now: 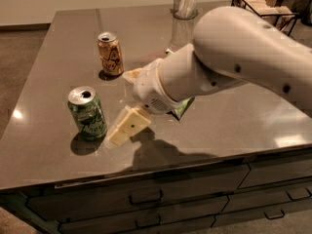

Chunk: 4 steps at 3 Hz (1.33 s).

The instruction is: Knock green can over

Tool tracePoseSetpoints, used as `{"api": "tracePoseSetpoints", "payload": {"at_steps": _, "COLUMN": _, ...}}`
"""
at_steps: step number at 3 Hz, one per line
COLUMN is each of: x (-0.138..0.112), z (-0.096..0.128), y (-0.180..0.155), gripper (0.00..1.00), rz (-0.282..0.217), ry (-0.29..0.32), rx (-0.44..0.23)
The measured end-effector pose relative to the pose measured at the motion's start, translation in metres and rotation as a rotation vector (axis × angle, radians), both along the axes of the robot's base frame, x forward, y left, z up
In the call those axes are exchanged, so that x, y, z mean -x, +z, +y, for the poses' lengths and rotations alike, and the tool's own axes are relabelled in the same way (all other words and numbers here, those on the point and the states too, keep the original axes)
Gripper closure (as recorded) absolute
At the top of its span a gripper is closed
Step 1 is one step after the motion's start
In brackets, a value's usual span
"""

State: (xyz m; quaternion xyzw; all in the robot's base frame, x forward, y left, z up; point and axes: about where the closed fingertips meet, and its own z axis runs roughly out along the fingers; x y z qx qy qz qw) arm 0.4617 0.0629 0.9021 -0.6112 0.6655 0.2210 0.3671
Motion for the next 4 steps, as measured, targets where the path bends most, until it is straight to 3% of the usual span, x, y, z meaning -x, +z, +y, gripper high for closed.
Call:
{"api": "tracePoseSetpoints", "payload": {"at_steps": 2, "x": -0.001, "z": 0.07, "y": -0.009, "gripper": 0.0, "rz": 0.095, "ry": 0.06, "rx": -0.048}}
{"api": "tracePoseSetpoints", "payload": {"at_steps": 3, "x": 0.0, "z": 0.095, "y": -0.003, "gripper": 0.18, "rz": 0.121, "ry": 0.099, "rx": -0.077}}
{"api": "tracePoseSetpoints", "payload": {"at_steps": 4, "x": -0.005, "z": 0.102, "y": 0.004, "gripper": 0.42, "rz": 0.114, "ry": 0.098, "rx": -0.079}}
